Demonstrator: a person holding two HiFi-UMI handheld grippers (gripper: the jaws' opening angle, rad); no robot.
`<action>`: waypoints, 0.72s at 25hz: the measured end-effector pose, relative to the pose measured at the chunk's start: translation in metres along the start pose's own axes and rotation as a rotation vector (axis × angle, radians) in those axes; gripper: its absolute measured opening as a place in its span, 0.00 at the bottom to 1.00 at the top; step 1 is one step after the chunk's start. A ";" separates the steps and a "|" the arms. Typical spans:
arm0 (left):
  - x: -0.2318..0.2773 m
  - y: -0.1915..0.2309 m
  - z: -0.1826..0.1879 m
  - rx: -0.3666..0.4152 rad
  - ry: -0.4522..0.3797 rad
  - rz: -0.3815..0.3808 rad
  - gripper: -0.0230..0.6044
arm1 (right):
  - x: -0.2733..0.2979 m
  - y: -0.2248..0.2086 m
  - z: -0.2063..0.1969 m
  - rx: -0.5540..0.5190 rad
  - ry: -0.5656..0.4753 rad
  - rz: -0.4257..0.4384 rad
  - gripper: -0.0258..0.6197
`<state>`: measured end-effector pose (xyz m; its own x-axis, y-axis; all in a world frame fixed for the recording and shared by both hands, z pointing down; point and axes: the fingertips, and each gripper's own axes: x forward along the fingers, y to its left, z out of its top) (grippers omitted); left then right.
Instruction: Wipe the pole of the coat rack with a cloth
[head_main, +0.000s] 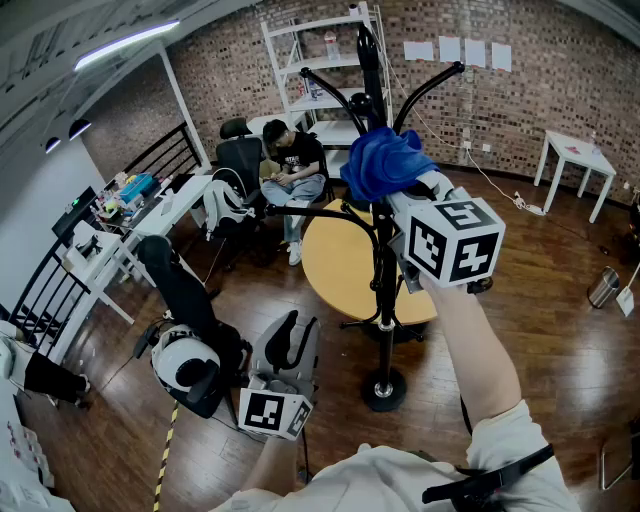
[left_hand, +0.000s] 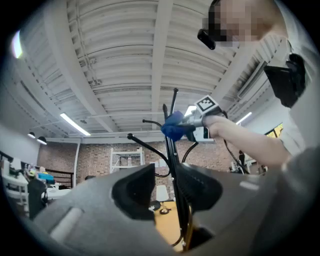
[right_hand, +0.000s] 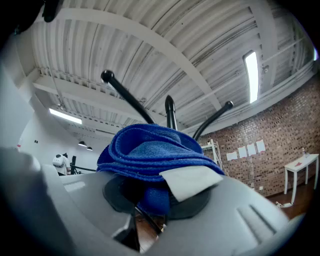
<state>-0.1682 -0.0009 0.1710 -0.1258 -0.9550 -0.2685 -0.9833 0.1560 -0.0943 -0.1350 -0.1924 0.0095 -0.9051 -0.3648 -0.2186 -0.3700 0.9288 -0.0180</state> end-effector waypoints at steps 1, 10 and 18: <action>0.001 0.000 -0.002 -0.011 0.007 0.001 0.24 | -0.002 0.001 -0.017 0.016 0.020 -0.002 0.20; 0.011 -0.017 -0.014 0.009 0.023 -0.011 0.24 | -0.046 0.010 -0.116 -0.009 0.047 -0.023 0.20; 0.046 -0.013 -0.029 -0.010 0.012 -0.114 0.24 | -0.073 0.051 -0.044 -0.296 -0.052 -0.068 0.20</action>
<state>-0.1652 -0.0539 0.1880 -0.0147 -0.9693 -0.2454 -0.9925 0.0440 -0.1143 -0.0969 -0.1210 0.0679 -0.8671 -0.4146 -0.2760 -0.4811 0.8405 0.2491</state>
